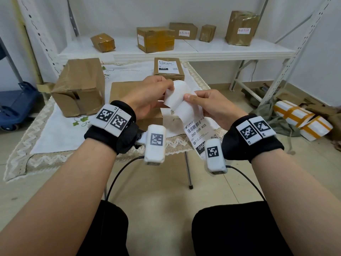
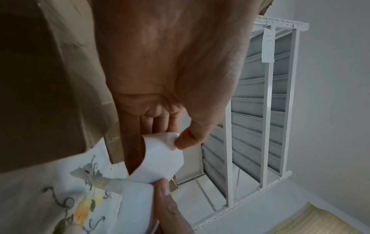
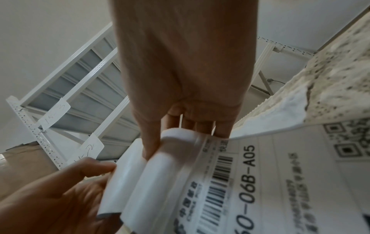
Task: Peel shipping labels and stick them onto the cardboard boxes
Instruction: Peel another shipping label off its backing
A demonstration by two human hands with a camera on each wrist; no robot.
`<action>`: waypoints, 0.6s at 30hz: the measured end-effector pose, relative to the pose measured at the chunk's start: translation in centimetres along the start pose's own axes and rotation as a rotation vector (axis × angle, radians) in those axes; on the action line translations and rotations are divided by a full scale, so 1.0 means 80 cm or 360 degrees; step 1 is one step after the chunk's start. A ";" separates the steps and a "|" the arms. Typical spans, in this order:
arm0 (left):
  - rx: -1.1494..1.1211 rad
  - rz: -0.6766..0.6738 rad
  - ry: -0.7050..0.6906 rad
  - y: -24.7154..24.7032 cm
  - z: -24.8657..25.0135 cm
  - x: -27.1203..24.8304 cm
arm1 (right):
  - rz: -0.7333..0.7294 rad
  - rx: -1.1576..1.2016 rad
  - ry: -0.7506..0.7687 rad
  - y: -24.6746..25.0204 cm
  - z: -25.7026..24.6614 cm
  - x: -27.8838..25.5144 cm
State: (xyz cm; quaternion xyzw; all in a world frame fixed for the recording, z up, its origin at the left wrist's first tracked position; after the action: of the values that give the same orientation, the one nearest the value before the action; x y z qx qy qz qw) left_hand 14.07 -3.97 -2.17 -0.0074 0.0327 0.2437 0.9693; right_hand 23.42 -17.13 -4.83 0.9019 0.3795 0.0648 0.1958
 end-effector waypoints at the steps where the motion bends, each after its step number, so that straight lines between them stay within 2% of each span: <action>1: -0.0005 0.0002 0.0009 0.000 -0.001 0.000 | 0.0006 0.0008 -0.0007 0.000 0.001 0.001; 9: -0.0195 0.0035 0.0071 0.001 -0.003 -0.004 | 0.0024 0.0102 -0.0013 0.001 0.002 0.008; 18: -0.0721 0.0050 0.0244 0.001 -0.018 -0.001 | 0.0048 0.0300 -0.0045 0.002 0.001 0.010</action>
State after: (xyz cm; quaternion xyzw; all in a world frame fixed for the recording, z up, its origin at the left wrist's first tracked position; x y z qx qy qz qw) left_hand 13.86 -3.97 -3.59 -0.2426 0.0508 0.2585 0.9337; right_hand 24.15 -16.67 -4.86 0.9228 0.3675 0.0191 0.1143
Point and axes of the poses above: each hand's wrist, its own x-axis towards the middle knuckle, its own y-axis out of the back of the hand, z = x × y, the point moved 10 cm from there along x, towards the middle knuckle, and after that the axes turned 6 degrees about -x, right-handed, at the moved point
